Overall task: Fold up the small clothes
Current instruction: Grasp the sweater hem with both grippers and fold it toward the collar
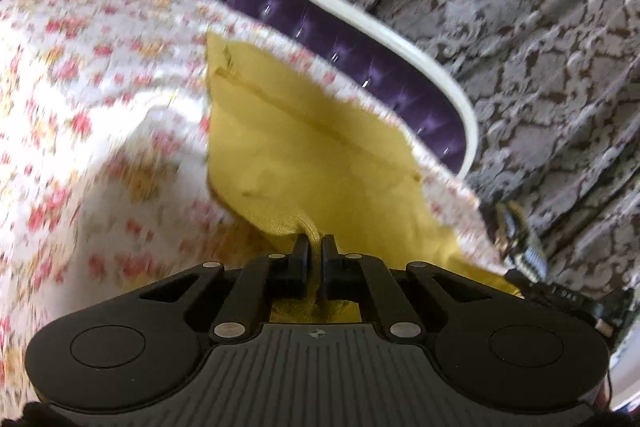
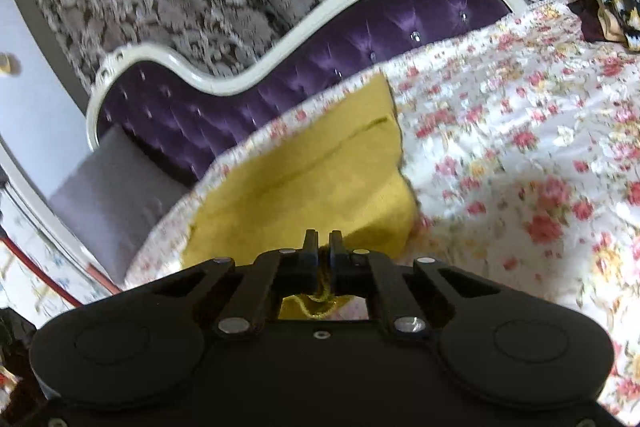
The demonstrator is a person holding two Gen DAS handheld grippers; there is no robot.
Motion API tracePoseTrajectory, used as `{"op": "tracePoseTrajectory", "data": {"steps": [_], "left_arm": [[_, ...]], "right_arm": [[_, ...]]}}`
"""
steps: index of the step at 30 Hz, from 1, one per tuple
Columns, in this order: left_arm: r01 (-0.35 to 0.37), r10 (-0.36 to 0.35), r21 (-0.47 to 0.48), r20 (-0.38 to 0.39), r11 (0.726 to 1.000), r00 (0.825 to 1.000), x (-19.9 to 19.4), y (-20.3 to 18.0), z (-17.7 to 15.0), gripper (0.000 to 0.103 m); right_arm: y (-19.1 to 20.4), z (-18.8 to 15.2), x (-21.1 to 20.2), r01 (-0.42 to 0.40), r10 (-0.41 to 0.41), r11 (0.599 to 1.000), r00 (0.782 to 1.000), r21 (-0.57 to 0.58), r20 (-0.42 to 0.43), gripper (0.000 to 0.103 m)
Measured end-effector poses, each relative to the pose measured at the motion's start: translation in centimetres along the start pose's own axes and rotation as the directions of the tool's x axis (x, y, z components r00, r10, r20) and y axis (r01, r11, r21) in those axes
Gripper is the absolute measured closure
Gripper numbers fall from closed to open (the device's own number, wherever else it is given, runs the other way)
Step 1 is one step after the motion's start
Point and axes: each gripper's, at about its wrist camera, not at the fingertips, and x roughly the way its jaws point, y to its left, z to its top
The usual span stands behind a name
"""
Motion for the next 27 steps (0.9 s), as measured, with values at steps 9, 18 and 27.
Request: {"op": "tracePoseTrajectory", "data": {"steps": [9,18,27], "left_arm": [[-0.001,0.002,-0.022,0.022,1.0,1.0,-1.0,0.1,0.4,0.097],[-0.027,0.025,-0.067,-0.018,0.997,1.0,-1.3,1.6,-1.1,0.097],[0.02,-0.019,-0.081,0.004,0.997,1.0,-1.6,1.0,0.1,0.097]], "right_arm": [[-0.8,-0.2,-0.4,0.108,-0.108,0.994,0.994,-0.001,-0.03,0.083],[-3.0,-2.6,0.4,0.187,-0.184,0.982,0.975,0.015,-0.123,0.044],[-2.9,-0.8,-0.7,0.017,-0.008,0.991,0.997,0.131,-0.071,0.091]]}}
